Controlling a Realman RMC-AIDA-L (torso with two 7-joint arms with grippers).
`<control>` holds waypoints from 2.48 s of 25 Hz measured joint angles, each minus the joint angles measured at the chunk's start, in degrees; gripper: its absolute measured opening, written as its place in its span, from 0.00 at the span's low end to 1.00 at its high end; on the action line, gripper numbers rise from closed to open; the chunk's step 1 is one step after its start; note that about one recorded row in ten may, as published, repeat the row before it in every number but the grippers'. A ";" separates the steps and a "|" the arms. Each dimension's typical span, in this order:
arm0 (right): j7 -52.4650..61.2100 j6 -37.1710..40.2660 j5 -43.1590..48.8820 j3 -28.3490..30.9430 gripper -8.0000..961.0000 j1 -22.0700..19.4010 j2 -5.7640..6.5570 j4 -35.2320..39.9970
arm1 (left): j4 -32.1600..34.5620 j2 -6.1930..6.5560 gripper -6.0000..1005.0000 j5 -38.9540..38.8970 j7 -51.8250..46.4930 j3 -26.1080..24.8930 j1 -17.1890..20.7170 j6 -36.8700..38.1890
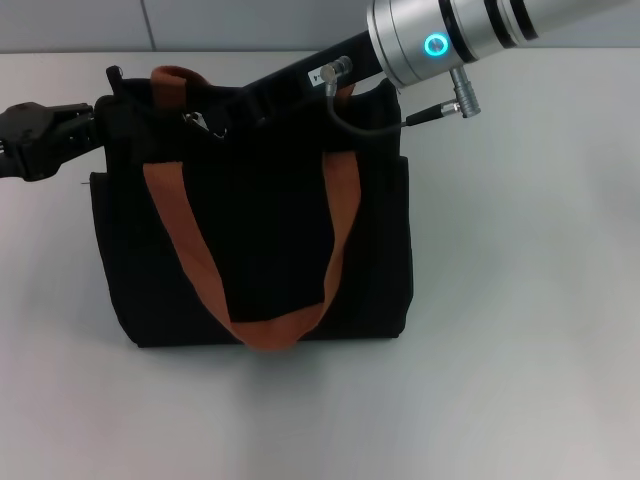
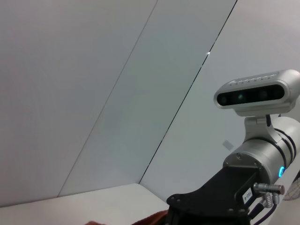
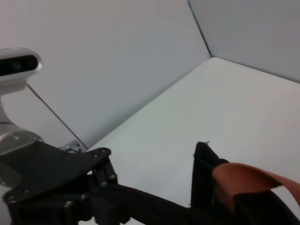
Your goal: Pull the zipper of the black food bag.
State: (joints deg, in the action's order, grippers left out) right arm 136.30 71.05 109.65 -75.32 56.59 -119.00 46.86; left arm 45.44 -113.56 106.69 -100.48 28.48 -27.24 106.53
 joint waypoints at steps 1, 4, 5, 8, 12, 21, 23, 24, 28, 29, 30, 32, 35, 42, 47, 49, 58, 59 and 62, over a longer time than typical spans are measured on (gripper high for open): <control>0.24 -0.02 0.28 0.02 0.01 -0.02 0.00 0.00 | 0.00 0.00 0.03 0.00 0.01 0.00 0.00 0.05; 1.09 -0.09 1.02 0.07 0.01 -0.16 0.00 0.00 | 0.10 0.01 0.03 -0.01 0.02 0.00 0.00 0.24; 1.30 -0.12 1.07 0.09 0.01 -0.19 0.00 0.04 | 0.15 0.01 0.03 -0.01 0.02 0.00 -0.01 0.31; 2.07 -0.18 1.66 0.40 0.01 -0.49 0.08 0.20 | 0.12 0.01 0.03 -0.04 0.03 0.00 -0.06 0.39; 2.92 -0.20 3.81 1.83 0.01 -1.02 0.16 0.51 | 0.07 0.02 0.03 -0.08 0.03 0.00 -0.09 0.43; 1.67 0.41 3.40 3.20 0.04 -4.34 0.21 2.90 | 0.02 0.01 0.03 -0.10 0.03 0.00 -0.12 0.54; 0.51 0.72 1.80 3.49 0.06 -5.79 0.10 4.76 | 0.01 -0.01 0.03 -0.10 0.03 0.02 -0.20 0.55; 0.13 1.13 0.81 3.77 0.07 -6.55 0.06 5.58 | 0.00 -0.03 0.03 -0.10 0.03 0.04 -0.25 0.55; -1.31 3.76 -2.46 5.22 0.10 -7.90 0.05 6.41 | 0.00 -0.22 0.03 -0.11 0.03 0.13 -0.42 0.55; -1.58 4.21 -2.81 5.35 0.11 -7.90 0.04 6.16 | 0.00 -0.28 0.03 -0.11 0.03 0.16 -0.45 0.55; -1.70 4.51 -3.04 5.30 0.12 -7.85 0.03 5.91 | 0.00 -0.34 0.03 -0.11 0.02 0.20 -0.48 0.55; -1.79 4.77 -3.21 5.00 0.13 -7.56 0.02 5.61 | 0.00 -0.47 0.03 -0.11 0.03 0.25 -0.57 0.55; -1.82 4.84 -3.25 4.63 0.16 -6.92 -0.10 5.46 | 0.00 -0.57 0.03 -0.13 0.03 0.31 -0.73 0.59; -1.63 5.33 -3.51 3.87 0.37 -2.63 -0.27 0.08 | 0.00 -0.63 0.03 -0.62 0.03 0.52 -0.97 0.77; -1.53 4.94 -3.40 3.86 0.37 -1.11 -0.26 -1.92 | 0.00 -0.62 0.03 -0.75 0.03 0.53 -1.14 1.11; -1.50 4.61 -3.15 3.86 0.37 -0.37 -0.26 -2.87 | 0.00 -0.62 0.03 -0.75 0.02 0.53 -1.21 1.15; -1.50 1.37 -2.85 1.64 0.37 1.99 -0.26 -6.24 | 0.00 -0.77 0.03 -0.76 -0.04 0.58 -1.66 1.51; -1.50 1.35 -2.81 1.60 0.37 2.01 -0.27 -6.25 | 0.00 -0.78 0.03 -0.75 -0.05 0.60 -1.67 1.56; -1.76 1.42 -2.76 1.57 0.33 1.83 -0.26 -6.02 | 0.00 -0.78 0.03 -0.76 -0.06 0.61 -1.67 1.77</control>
State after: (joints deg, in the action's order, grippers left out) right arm 134.54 72.47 106.88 -73.75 58.42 -119.27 40.84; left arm 45.44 -114.34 105.92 -100.54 29.08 -28.92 108.30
